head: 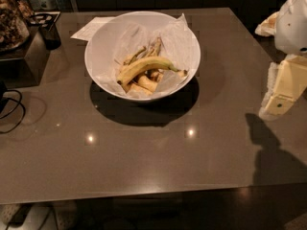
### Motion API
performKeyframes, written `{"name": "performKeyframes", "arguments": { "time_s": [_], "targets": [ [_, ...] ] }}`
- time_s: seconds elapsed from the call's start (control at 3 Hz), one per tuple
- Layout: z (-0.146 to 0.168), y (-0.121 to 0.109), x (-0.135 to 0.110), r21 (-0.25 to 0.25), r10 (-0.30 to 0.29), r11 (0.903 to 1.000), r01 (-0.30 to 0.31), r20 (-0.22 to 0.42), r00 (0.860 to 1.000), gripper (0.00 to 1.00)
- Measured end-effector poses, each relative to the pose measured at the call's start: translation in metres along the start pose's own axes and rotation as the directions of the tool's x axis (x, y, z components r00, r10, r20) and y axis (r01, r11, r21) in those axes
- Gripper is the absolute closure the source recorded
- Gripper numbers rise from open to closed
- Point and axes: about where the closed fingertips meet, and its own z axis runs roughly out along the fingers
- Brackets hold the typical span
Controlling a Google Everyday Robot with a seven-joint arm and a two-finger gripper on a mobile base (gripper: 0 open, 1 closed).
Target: Pick banana from white bowl
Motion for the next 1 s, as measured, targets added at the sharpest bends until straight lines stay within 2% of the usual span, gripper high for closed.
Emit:
{"name": "performKeyframes", "arguments": {
  "time_s": [0.33, 0.67, 1.0],
  "targets": [
    [0.002, -0.009, -0.012, -0.007, -0.049, 0.9988, 0.049, 0.005, 0.999, 0.0],
    [0.002, -0.015, -0.03, 0.017, -0.096, 0.9953, 0.095, 0.03, 0.995, 0.0],
    [0.004, -0.016, -0.026, 0.003, -0.085, 0.9964, 0.085, 0.048, 0.995, 0.0]
  ]
}}
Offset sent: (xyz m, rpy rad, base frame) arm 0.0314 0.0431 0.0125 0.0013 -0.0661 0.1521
